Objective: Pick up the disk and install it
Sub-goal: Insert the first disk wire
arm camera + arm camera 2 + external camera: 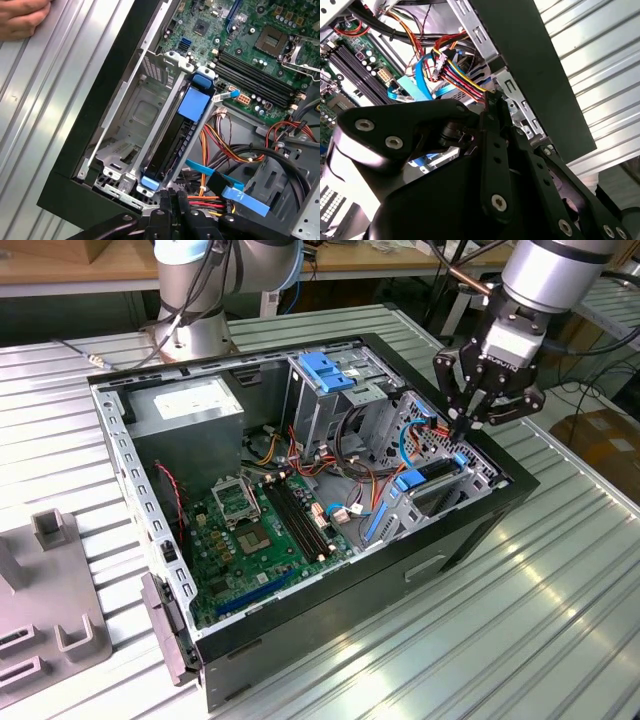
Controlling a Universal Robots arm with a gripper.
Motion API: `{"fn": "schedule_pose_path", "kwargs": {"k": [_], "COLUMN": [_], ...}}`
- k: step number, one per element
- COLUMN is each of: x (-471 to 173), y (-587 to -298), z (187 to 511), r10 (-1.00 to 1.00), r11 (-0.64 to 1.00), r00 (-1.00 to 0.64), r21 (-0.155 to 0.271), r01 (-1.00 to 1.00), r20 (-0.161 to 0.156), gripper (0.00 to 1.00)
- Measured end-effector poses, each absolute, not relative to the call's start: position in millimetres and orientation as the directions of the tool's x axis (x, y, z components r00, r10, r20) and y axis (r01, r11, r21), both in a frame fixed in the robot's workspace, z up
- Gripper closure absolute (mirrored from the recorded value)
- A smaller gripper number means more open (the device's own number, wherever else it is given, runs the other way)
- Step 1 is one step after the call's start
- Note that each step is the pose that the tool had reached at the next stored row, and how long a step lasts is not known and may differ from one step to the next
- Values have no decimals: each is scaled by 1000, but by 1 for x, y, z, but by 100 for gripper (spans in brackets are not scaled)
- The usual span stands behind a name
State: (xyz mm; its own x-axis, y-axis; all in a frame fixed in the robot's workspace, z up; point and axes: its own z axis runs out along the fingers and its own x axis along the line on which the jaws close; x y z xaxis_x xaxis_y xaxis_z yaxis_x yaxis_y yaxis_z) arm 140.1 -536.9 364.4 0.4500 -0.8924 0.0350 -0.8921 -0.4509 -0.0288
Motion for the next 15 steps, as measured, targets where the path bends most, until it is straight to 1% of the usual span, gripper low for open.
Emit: {"fn": "schedule_pose_path", "kwargs": {"k": [7, 11, 15], "x": [139, 138, 132], "y": [-537, -537, -537], "z": [362, 360, 360], "r10": [-929, -954, -956], "r11": [-370, -298, -291], "r00": [369, 297, 290], "r21": [-29, -29, -29], "r01": [-929, -954, -956], "r20": [35, 35, 35], "gripper": [84, 84, 84]}}
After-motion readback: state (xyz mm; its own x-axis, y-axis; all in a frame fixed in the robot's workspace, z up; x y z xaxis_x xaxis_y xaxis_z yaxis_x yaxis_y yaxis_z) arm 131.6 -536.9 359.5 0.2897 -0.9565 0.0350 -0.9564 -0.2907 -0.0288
